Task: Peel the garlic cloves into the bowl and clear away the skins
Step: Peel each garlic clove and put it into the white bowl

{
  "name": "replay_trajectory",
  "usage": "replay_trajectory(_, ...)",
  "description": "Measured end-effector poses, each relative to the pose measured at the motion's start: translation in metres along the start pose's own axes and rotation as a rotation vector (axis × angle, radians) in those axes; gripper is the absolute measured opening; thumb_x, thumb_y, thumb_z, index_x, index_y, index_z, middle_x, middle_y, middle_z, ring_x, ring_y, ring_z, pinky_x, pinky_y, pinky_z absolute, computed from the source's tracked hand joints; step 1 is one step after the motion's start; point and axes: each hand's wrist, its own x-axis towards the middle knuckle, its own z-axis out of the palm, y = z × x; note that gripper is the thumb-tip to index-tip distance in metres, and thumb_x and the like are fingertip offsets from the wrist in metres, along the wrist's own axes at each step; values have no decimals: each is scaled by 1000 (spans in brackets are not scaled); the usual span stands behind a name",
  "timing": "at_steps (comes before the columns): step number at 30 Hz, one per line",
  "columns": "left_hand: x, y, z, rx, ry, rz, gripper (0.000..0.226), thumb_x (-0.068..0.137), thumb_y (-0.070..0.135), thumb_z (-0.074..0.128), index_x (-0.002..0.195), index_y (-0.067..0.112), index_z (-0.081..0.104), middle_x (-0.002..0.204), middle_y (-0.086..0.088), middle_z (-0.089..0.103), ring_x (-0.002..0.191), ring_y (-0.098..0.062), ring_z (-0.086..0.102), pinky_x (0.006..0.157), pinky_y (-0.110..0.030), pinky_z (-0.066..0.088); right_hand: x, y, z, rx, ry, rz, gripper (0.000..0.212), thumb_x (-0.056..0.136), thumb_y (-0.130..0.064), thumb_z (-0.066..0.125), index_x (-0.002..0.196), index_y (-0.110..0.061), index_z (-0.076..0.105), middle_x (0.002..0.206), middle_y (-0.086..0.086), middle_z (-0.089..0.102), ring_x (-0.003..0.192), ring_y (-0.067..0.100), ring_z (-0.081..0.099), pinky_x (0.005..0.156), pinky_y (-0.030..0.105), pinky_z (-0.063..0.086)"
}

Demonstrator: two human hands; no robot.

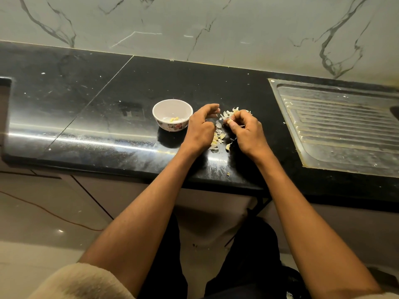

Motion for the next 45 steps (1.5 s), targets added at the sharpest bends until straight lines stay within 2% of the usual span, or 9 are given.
replay_trajectory(6, 0, -1, -1, -16, -15, -15, 71, 71, -6, 38, 138, 7, 58, 130, -8, 67, 124, -15, 61, 109, -41, 49, -4, -5, -1, 34, 71, -152, 7, 99, -14, 59, 94, -10, 63, 89, 2, 75, 87, 15, 72, 81, 33, 57)
replay_trajectory(10, -1, 2, -2, -32, -15, -13, 73, 67, 4, 38, 138, 6, 59, 131, -9, 67, 124, -16, 61, 109, -40, 49, -3, -5, 4, -6, -33, -109, 6, 100, -12, 59, 94, -11, 62, 89, -1, 76, 87, 9, 73, 83, 34, 57)
replay_trajectory(14, -1, 3, -2, -37, -11, -9, 74, 68, 5, 37, 138, 5, 59, 130, -9, 67, 123, -16, 62, 109, -40, 50, -3, -6, 2, -33, 66, -111, 17, 97, -26, 59, 92, -10, 62, 93, 4, 74, 91, 20, 70, 83, 42, 55)
replay_trajectory(21, -2, 3, -1, -42, 1, -15, 71, 69, 7, 38, 136, 5, 60, 126, -9, 69, 119, -17, 63, 106, -41, 52, -8, -8, 1, 1, -30, -110, 11, 100, -13, 56, 94, -7, 63, 84, -1, 77, 83, 11, 73, 85, 39, 57)
replay_trajectory(25, -2, 3, -1, -51, 6, -17, 71, 67, 6, 38, 135, 4, 61, 122, -9, 69, 117, -19, 64, 105, -41, 53, -5, -9, 3, -87, 50, -58, 21, 95, -31, 55, 94, -12, 64, 95, 3, 74, 93, 22, 69, 86, 47, 54)
replay_trajectory(32, -1, 1, -2, -70, 9, -16, 69, 69, 7, 39, 134, 4, 62, 120, -10, 70, 117, -19, 65, 103, -44, 54, -8, -8, -1, 87, -65, -128, 12, 98, -15, 57, 93, -6, 64, 87, 2, 78, 87, 17, 75, 86, 47, 58)
replay_trajectory(36, 0, 1, -1, -91, 19, -17, 71, 67, 7, 38, 134, 3, 62, 124, -12, 70, 119, -20, 65, 105, -45, 53, -3, -6, 5, -50, -71, -58, 14, 99, -19, 62, 93, -7, 64, 92, 5, 74, 91, 25, 69, 87, 47, 55)
replay_trajectory(40, 2, 0, -1, -91, 15, -18, 68, 72, 5, 40, 136, 4, 61, 130, -12, 68, 123, -20, 63, 109, -42, 50, -3, -7, 5, -92, 41, -49, 20, 95, -31, 59, 93, -12, 66, 97, 2, 71, 98, 25, 64, 90, 49, 51)
replay_trajectory(45, 0, 2, -1, -114, -1, -4, 76, 68, 6, 39, 141, 3, 56, 141, -14, 61, 131, -21, 58, 98, -20, 53, -6, -10, 3, -16, -111, -102, 24, 90, -34, 57, 92, -11, 65, 92, 2, 72, 90, 23, 67, 86, 50, 54)
